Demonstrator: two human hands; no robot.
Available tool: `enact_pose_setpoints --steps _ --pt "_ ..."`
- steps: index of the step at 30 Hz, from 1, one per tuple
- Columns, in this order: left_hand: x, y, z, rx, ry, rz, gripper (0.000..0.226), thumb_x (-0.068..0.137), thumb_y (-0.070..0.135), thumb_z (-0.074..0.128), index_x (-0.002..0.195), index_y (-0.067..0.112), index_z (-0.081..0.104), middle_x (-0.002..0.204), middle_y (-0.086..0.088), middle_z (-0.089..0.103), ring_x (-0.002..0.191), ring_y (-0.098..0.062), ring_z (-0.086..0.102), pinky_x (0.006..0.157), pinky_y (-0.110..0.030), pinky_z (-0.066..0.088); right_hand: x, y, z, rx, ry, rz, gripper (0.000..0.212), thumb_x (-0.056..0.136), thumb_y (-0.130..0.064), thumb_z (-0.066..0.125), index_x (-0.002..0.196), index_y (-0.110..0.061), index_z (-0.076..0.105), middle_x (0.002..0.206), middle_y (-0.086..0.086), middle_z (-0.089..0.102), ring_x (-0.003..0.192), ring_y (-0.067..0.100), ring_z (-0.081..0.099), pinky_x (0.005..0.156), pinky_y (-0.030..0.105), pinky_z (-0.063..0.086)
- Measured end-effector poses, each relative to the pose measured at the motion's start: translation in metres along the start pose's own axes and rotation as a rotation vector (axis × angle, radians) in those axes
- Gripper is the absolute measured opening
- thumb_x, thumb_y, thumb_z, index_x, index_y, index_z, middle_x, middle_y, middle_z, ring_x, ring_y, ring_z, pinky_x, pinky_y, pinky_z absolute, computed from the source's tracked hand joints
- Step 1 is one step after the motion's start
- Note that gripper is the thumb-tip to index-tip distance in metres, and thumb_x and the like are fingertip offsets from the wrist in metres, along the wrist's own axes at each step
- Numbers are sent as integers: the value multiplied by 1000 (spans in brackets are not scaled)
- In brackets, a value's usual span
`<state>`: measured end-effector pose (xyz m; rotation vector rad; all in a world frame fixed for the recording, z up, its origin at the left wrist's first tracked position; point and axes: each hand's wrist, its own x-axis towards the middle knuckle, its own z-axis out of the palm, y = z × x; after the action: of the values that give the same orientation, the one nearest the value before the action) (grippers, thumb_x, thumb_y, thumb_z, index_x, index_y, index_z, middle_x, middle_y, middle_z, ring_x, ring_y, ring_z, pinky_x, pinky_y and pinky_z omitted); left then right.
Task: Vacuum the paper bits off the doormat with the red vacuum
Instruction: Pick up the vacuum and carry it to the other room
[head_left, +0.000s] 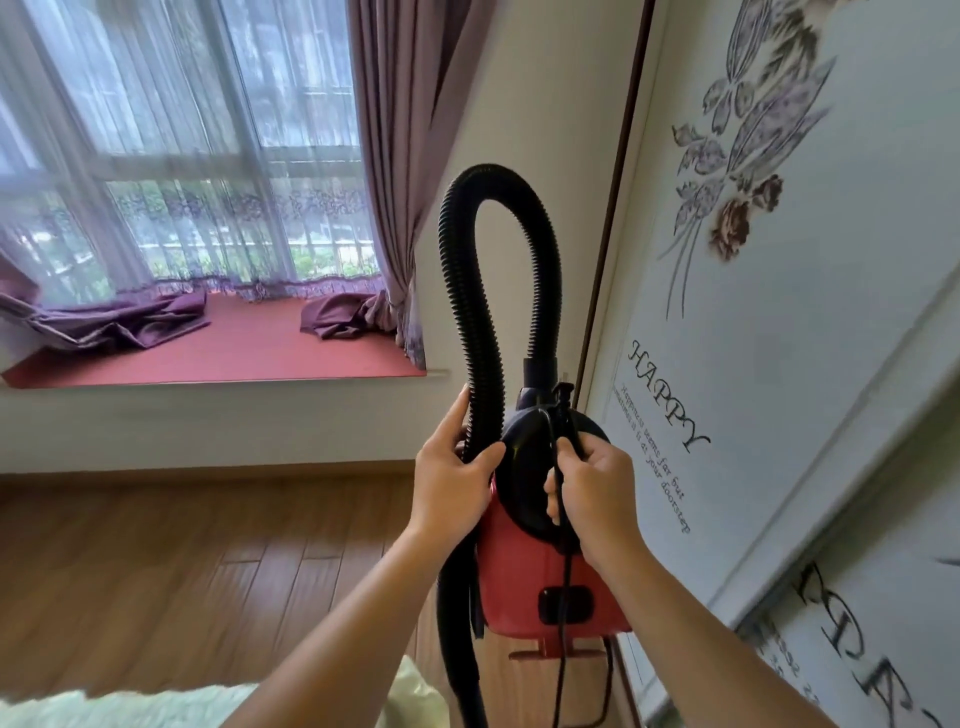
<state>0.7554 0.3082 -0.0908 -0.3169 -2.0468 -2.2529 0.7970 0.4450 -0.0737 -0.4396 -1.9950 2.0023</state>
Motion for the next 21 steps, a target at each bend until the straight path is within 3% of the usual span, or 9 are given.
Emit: enact_pose_setpoints --steps 6,11,16,21 --pt "77 -29 31 62 46 -47 73 91 0 68 151 36 45 110 -2 75 97 -19 73 87 -35 60 92 8 -8 -8 -39 11 23 104 -12 49 90 -9 69 53 8 55 37 19 46 38 28 40" --pt "125 -41 46 4 94 -61 74 91 -3 66 149 39 46 105 -2 76 87 -17 73 78 -32 59 153 7 -6 -24 -100 8 23 104 -13 49 92 -10 69 53 6 55 38 20 47 41 30 41" --pt "174 -60 50 42 131 -87 75 90 2 69 146 48 48 109 -3 75 96 -22 73 89 -40 59 204 9 6 -26 -106 21 24 104 -12 49 90 -8 69 53 7 55 38 20 47 40 29 41" --pt "223 -83 45 36 132 -107 76 90 -1 69 149 41 45 102 -1 75 92 -18 73 86 -30 59 253 21 25 -53 -99 37 26 104 -12 49 85 -6 67 53 8 55 38 21 46 40 28 40"
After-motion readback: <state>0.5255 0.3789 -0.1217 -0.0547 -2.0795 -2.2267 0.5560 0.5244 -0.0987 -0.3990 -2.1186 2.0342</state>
